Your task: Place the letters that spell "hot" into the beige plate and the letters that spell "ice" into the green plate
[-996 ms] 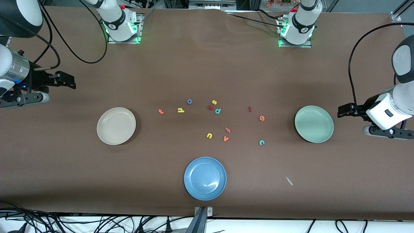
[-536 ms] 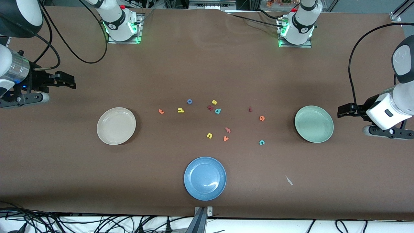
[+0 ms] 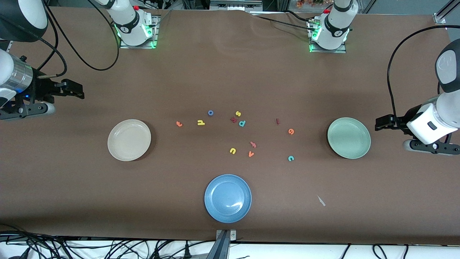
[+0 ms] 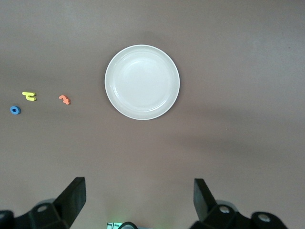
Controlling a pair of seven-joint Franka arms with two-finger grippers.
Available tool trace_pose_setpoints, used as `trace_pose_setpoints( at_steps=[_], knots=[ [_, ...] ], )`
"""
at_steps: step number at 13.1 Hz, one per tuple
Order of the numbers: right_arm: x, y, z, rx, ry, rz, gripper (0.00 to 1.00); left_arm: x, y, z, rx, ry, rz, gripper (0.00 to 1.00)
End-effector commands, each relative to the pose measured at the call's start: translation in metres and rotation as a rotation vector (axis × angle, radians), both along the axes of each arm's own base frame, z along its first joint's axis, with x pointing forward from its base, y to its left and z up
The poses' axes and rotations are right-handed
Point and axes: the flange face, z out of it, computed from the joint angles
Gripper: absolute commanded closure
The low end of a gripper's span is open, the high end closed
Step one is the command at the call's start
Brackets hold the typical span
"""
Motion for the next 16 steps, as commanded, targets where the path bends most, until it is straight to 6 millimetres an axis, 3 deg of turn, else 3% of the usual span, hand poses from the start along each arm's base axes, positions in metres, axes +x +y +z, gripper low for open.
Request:
trace_pose_setpoints(
  at_steps=[1, 16],
  knots=[
    [-0.001, -0.002, 0.006, -0.003, 0.003, 0.005, 0.0, -0.002, 0.001, 0.001, -0.021, 0.005, -0.012, 0.0],
    [-0.011, -0.011, 0.02, 0.012, 0.016, -0.03, 0.0, -0.002, 0.002, 0.001, -0.022, 0.005, -0.016, 0.0]
  ],
)
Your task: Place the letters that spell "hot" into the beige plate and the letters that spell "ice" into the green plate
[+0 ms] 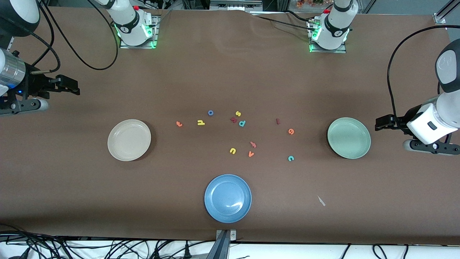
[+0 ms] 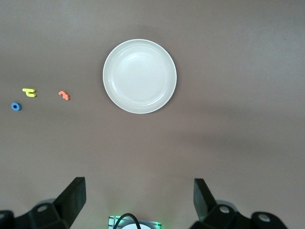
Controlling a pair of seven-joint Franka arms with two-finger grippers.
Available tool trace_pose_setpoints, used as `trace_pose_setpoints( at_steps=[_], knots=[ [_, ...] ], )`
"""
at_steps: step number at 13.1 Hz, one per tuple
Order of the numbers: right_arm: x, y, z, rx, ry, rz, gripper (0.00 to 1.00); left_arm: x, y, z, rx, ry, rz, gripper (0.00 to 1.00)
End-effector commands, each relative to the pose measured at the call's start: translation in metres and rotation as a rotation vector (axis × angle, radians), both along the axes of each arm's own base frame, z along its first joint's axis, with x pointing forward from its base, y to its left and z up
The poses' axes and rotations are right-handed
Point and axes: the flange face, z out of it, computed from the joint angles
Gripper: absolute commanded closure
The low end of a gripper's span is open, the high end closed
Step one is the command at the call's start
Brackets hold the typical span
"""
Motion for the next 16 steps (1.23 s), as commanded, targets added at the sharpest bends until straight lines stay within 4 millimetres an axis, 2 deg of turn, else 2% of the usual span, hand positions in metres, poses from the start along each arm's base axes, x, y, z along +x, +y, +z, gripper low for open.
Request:
trace_pose_setpoints(
  at_steps=[1, 13, 16],
  knots=[
    [-0.005, -0.002, 0.008, 0.012, 0.003, -0.011, 0.0, -0.002, 0.002, 0.0, -0.02, 0.008, -0.006, 0.0],
    [-0.008, 0.006, 0.014, 0.046, -0.006, -0.008, 0.0, -0.004, 0.003, 0.0, -0.021, 0.018, -0.006, 0.0],
    [-0.007, -0.005, 0.013, 0.045, -0.004, -0.025, 0.0, -0.004, 0.002, 0.001, -0.021, 0.017, -0.006, 0.0]
  ],
)
